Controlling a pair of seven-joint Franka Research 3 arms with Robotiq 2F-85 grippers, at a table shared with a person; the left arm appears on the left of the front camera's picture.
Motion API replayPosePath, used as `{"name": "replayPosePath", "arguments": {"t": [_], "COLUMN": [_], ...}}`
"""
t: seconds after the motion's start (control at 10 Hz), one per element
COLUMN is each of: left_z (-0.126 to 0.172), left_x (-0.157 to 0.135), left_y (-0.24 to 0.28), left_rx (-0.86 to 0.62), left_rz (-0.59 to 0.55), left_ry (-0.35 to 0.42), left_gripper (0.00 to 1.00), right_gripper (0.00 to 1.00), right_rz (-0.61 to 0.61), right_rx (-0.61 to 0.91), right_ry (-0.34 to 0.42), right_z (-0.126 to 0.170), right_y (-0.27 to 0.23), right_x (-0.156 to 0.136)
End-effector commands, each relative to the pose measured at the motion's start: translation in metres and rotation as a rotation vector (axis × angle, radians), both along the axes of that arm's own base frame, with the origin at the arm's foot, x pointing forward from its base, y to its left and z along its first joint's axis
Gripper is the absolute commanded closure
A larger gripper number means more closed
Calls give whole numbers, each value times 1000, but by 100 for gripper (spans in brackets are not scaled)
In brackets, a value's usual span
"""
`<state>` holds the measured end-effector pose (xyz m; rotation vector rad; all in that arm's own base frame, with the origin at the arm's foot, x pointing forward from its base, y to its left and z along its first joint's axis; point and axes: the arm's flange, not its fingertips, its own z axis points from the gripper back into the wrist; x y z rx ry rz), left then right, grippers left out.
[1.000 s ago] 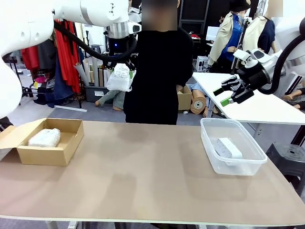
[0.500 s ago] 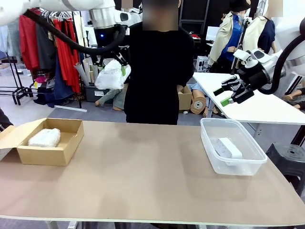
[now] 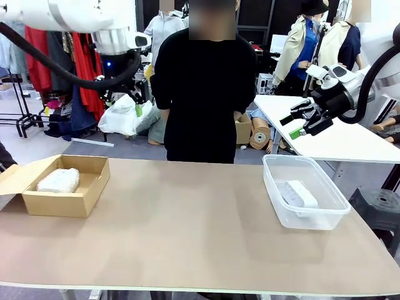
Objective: Separate and place wrapped and unwrapped clocks.
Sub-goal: If the picked Digital clock is wrapped, place it in the Package Box ; if not, place it in the Organizing box.
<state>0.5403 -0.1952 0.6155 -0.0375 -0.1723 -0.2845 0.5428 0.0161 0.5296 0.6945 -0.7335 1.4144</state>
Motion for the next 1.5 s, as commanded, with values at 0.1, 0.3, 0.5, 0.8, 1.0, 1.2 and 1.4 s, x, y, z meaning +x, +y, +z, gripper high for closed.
{"name": "replayPosePath", "arguments": {"t": [0.1, 0.3, 0.5, 0.8, 1.0, 1.2, 1.4], "left_z": [-25, -34, -31, -36, -36, -36, -50], "left_x": [-6, -1, -1, 7, 7, 7, 13], "left_y": [22, 26, 18, 20, 20, 20, 20], "left_rx": [16, 35, 20, 25, 25, 25, 55], "left_rz": [-3, 7, 14, 10, 10, 10, 9], "left_ry": [-55, -62, -72, -35, -35, -35, -33], "left_gripper": [100, 100, 100, 100, 100, 100, 100], "right_gripper": [0, 0, 0, 0, 0, 0, 0], "right_rz": [0, 0, 0, 0, 0, 0, 0], "right_rx": [-1, -1, -1, -1, -1, -1, -1], "right_ry": [-6, -6, -6, -6, -6, -6, -6], "right_z": [3, 3, 3, 3, 3, 3, 3], "right_y": [1, 1, 1, 1, 1, 1, 1], "right_x": [-1, -1, -1, -1, -1, -1, -1]}}
